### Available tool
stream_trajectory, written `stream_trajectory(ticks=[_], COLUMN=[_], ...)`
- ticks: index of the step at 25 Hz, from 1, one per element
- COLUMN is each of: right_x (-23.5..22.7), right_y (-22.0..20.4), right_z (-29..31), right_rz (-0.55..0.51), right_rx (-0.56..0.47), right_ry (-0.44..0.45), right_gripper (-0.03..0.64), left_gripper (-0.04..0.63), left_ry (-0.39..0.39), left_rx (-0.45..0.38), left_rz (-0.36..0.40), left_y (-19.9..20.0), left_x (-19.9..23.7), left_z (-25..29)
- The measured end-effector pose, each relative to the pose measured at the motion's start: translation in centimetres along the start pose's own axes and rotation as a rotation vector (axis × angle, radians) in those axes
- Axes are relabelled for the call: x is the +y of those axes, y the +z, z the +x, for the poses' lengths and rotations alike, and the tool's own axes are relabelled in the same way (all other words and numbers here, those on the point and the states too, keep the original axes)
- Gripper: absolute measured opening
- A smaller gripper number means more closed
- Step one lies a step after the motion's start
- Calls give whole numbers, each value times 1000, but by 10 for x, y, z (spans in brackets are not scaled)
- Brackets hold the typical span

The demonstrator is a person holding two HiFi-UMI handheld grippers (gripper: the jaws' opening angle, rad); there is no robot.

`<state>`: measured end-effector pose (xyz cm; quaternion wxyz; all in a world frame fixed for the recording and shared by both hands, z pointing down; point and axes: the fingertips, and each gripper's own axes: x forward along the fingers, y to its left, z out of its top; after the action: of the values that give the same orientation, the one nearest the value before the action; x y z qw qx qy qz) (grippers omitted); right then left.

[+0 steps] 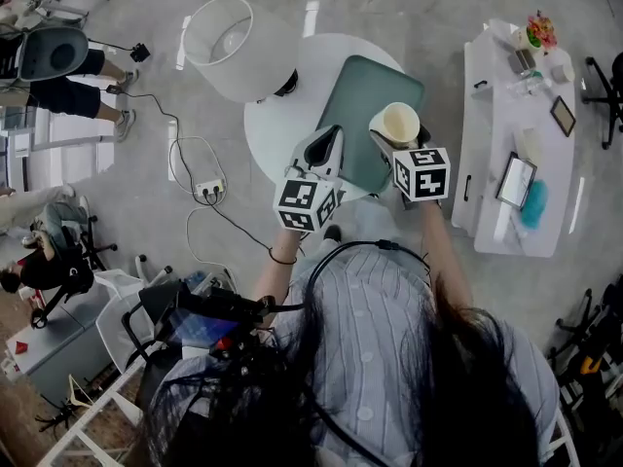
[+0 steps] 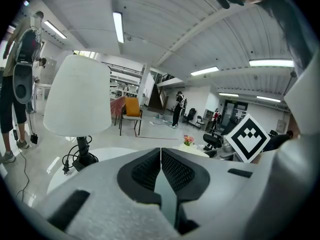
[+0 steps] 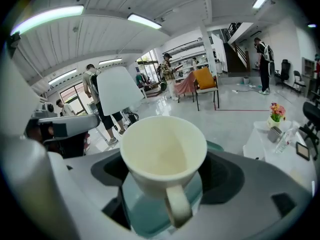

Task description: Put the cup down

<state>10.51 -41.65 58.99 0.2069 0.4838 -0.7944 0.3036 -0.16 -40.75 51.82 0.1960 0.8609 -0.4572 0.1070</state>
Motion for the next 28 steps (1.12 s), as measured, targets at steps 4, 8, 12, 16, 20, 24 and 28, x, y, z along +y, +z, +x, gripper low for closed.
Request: stream_trajectory(ticks=[4, 8, 12, 16, 20, 24, 28], right_x=[-14, -28, -44, -54, -61, -67, -68], right_y=[4, 7, 8, 11, 10, 11, 12], right_z=[26, 51, 77, 100, 118, 130, 140], right_rz=[-13, -30, -35, -49, -102, -191, -260], right_rx=[25, 43, 58, 60, 66, 78, 80], right_ry=[1, -11, -36, -51, -87, -126, -143], right_gripper=[409, 409, 408, 409, 409, 410, 409], left_gripper=[18, 18, 18, 18, 18, 18, 18], left_ry=[10, 25, 37, 43, 44, 46, 50], left_rx=[10, 20, 30, 43, 54, 61, 74], left_rz=[-1, -2, -7, -11, -8, -9, -11], left_y=[2, 3, 2, -1, -2, -5, -9], left_x=[6, 14, 22, 29, 34, 35, 37], left_z=[14, 24, 33, 39, 41, 40, 34])
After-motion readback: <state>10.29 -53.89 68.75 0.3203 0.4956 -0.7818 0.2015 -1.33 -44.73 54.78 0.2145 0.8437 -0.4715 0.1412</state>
